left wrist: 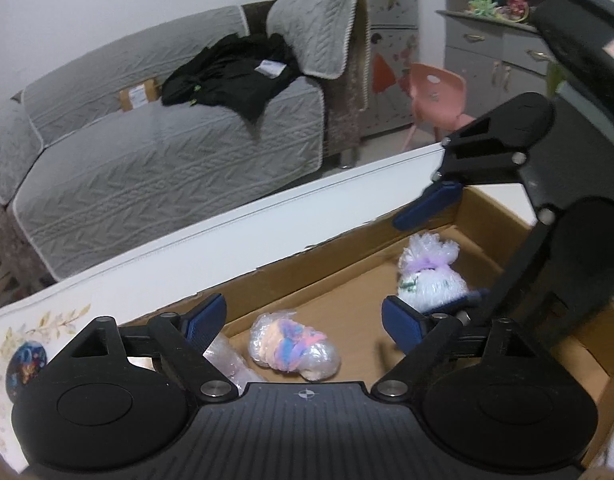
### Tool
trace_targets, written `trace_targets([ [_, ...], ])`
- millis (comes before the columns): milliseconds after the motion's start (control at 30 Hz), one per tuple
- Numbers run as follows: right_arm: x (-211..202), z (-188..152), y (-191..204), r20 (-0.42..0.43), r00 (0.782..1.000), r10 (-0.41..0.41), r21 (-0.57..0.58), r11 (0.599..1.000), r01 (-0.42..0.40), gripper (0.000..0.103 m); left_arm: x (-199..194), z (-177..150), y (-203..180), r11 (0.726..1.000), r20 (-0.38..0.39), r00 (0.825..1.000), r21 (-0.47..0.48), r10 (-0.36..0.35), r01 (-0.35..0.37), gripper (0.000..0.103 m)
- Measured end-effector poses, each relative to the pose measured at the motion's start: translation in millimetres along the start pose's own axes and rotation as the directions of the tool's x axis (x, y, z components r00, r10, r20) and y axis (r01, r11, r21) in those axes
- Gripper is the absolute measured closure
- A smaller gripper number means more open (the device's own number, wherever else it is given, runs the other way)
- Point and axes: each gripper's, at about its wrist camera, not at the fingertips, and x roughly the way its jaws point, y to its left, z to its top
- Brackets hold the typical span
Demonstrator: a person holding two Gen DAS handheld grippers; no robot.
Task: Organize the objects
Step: 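Open both grippers to drop the bundles into the box, then move both tools back to the pile toward the orange and teal-tied bundles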
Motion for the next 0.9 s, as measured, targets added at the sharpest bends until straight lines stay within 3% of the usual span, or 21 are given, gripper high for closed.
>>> trace_targets([
  [533,-35,-3,18,0.030,0.999,-0.020,-0.013,1.000,0.021,0.035,-54,-5,-24,0.990,0.033,0.997,0.120,0.069,-0.073,0.010],
  [900,-76,-15,36,0.058,0.997,-0.051,-0.025,0.998,0.052,0.034,-97,-23,-38,0.982,0.057,0.990,0.132,0.125,-0.132,0.009],
])
